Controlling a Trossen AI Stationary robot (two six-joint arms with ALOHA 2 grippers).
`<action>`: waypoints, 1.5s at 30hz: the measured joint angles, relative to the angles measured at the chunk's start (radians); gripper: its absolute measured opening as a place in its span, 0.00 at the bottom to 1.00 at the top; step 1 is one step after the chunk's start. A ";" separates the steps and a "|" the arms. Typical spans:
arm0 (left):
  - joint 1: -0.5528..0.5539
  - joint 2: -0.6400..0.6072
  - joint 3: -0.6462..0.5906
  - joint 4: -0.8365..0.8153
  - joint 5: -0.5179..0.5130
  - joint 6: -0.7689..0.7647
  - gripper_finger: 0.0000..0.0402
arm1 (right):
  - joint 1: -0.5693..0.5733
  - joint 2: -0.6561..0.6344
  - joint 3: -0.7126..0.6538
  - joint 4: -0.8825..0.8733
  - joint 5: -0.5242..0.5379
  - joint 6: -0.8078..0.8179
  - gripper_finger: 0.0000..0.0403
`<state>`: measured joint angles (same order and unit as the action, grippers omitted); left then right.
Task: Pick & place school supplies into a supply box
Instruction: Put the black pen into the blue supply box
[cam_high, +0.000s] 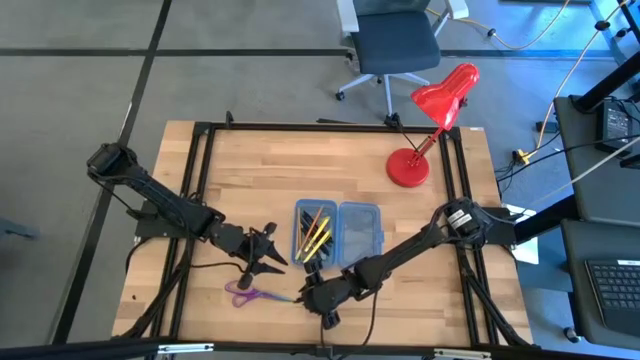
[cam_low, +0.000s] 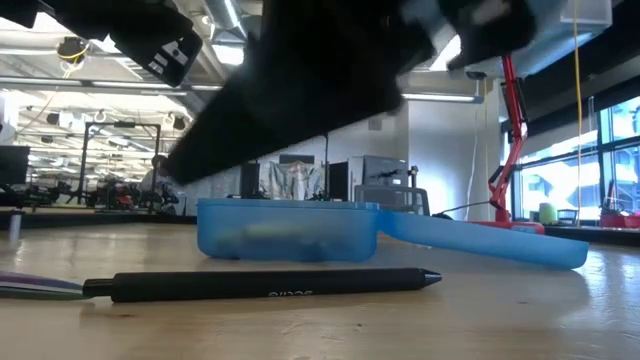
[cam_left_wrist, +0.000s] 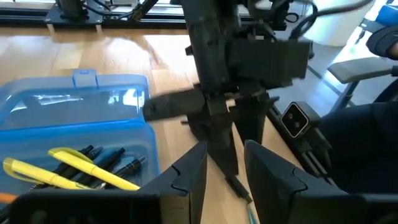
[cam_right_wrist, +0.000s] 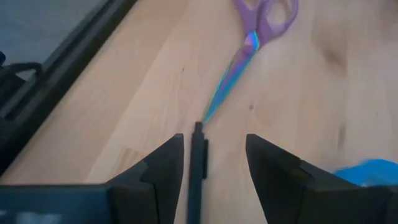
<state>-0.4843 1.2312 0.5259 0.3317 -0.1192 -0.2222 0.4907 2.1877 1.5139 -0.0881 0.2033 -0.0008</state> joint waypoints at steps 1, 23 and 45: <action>0.001 0.000 0.000 0.000 -0.003 0.000 0.25 | -0.001 0.008 0.000 0.005 -0.004 0.001 0.44; 0.002 0.001 0.000 -0.002 -0.003 0.000 0.26 | -0.038 0.114 0.008 0.016 -0.078 0.132 0.36; 0.002 0.001 0.000 -0.002 -0.003 0.000 0.26 | -0.038 0.121 0.090 -0.112 -0.090 0.121 0.15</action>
<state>-0.4828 1.2320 0.5259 0.3294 -0.1225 -0.2218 0.4522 2.3088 1.6036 -0.1999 0.1136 0.1201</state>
